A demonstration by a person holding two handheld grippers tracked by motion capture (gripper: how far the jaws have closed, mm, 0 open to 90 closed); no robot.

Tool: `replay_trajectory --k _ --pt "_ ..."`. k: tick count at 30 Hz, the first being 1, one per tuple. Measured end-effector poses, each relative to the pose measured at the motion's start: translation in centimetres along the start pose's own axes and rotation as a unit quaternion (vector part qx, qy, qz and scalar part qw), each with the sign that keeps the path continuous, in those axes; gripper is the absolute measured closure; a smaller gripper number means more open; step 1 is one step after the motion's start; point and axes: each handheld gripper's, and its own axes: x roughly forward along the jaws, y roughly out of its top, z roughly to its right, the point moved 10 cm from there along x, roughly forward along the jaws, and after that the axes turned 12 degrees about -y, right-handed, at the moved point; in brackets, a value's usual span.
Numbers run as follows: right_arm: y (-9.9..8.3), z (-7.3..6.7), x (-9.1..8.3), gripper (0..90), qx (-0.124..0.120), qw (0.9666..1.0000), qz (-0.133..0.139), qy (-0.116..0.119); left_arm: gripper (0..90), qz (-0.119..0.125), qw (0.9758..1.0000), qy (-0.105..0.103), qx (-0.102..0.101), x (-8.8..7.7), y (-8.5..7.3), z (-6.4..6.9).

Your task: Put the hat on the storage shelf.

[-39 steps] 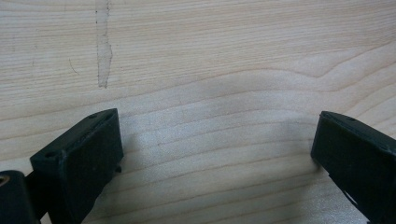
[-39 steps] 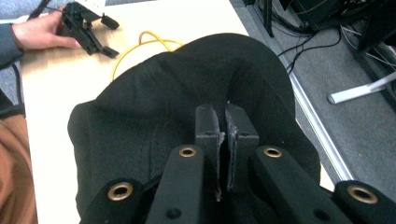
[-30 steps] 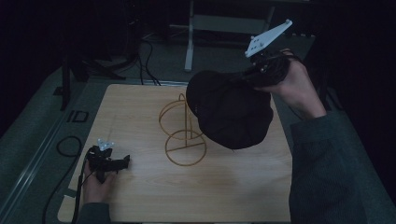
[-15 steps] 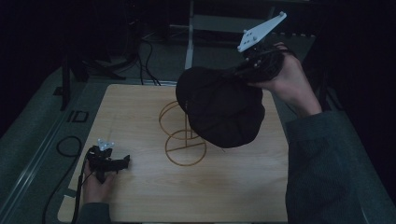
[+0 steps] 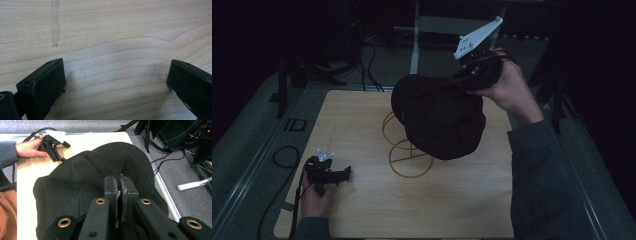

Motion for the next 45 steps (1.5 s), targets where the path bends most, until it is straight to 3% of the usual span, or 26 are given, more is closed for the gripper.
replay_trajectory --k 20,45 --pt "0.7 -0.6 1.7 85.1 -0.005 0.9999 0.002 0.011 1.8 0.000 1.0000 0.001 0.001 0.0 0.0 0.0" --pt "2.3 -1.5 5.4 84.9 -0.008 0.9996 -0.010 0.026 1.9 -0.001 1.0000 0.000 0.000 0.0 0.0 0.0"
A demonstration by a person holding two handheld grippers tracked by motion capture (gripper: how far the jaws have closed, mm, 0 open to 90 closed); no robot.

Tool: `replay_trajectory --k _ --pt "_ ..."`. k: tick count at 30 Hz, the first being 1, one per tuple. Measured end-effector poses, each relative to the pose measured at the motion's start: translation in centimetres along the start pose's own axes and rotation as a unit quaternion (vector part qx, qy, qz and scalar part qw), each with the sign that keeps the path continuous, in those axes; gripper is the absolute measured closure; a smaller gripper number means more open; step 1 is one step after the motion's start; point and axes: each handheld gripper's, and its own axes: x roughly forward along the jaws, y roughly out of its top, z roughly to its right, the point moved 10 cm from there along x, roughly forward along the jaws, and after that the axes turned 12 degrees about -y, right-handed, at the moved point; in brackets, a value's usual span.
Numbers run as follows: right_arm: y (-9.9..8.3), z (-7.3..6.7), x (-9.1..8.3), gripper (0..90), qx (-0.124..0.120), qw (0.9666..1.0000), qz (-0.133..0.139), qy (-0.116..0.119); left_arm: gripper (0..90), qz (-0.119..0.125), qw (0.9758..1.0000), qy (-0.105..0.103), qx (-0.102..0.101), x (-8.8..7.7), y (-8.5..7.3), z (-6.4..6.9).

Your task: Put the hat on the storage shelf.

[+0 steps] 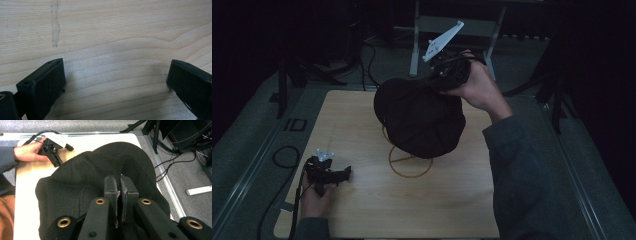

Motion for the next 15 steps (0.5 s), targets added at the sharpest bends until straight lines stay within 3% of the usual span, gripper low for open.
replay_trajectory --k 15 --pt "0.5 -0.1 2.0 84.7 0.008 0.9999 -0.009 0.002 1.8 -0.001 1.0000 0.000 0.001 0.0 0.0 0.0"
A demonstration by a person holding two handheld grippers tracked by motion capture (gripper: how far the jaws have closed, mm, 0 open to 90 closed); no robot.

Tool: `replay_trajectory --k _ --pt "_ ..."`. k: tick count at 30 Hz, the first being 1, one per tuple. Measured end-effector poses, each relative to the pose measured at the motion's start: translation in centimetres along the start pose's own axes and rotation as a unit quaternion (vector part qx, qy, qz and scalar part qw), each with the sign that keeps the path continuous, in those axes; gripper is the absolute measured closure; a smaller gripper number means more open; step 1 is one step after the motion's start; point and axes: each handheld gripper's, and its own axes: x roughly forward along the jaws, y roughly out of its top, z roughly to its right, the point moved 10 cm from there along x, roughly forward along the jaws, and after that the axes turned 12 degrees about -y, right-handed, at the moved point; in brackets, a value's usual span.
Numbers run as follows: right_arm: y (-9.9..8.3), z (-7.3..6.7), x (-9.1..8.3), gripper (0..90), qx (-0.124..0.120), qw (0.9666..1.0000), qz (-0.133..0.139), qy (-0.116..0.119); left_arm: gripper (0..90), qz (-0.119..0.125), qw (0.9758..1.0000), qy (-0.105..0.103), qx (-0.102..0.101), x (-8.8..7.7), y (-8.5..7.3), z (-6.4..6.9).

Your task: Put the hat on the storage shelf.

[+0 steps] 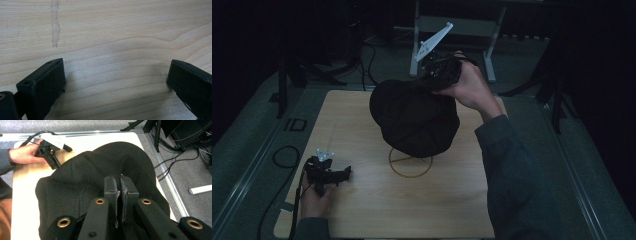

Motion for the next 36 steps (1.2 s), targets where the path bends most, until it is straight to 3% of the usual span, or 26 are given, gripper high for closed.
replay_trajectory --k 11,20,31,36 --pt "0.1 -0.8 2.0 84.4 -0.019 0.9995 -0.025 0.003 1.8 0.000 1.0000 0.000 0.000 0.0 0.0 0.0" --pt "-1.4 -0.6 3.5 84.1 -0.010 0.9990 -0.043 0.005 1.8 0.001 1.0000 0.000 0.000 0.0 0.0 0.0" --pt "-1.8 -1.0 4.8 83.2 -0.023 0.9978 -0.063 -0.005 1.8 0.001 1.0000 0.000 0.000 0.0 0.0 0.0" --pt "-2.1 -1.2 5.6 82.8 -0.018 0.9978 -0.064 0.002 1.8 0.001 1.0000 0.000 0.000 0.0 0.0 0.0"
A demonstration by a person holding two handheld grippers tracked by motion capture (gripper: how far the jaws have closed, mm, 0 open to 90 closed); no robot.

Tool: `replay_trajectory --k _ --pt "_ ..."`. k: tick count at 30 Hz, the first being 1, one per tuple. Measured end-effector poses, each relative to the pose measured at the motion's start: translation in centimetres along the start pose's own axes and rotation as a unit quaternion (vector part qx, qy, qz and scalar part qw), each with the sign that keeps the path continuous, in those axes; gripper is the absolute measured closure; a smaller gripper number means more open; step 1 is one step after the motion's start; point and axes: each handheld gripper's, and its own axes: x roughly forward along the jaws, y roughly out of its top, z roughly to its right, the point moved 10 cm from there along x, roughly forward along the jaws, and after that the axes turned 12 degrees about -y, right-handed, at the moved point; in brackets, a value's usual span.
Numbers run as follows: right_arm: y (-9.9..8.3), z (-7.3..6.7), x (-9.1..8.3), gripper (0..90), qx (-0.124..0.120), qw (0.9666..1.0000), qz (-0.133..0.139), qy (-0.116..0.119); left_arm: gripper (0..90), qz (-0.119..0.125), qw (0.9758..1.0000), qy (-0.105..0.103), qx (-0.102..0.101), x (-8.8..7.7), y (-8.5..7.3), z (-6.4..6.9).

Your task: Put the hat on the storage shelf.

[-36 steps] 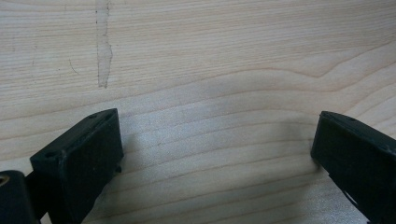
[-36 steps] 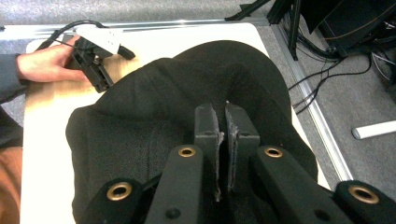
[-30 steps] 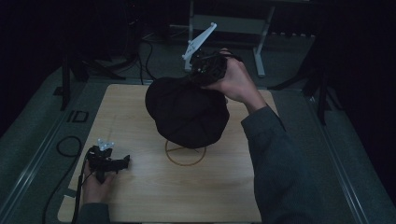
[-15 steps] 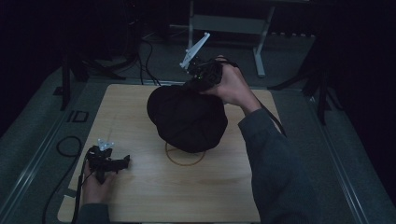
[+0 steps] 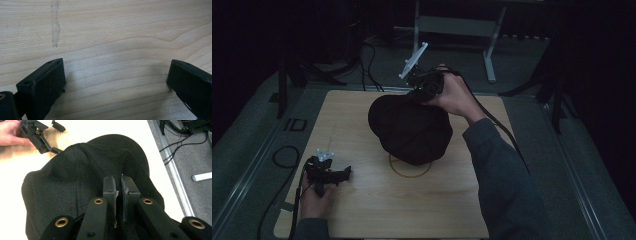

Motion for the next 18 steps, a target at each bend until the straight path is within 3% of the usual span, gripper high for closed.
replay_trajectory --k 18 --pt "-0.25 0.10 0.68 78.8 0.019 0.9998 -0.002 0.007 1.8 0.000 1.0000 0.000 0.000 0.00 0.00 0.01"
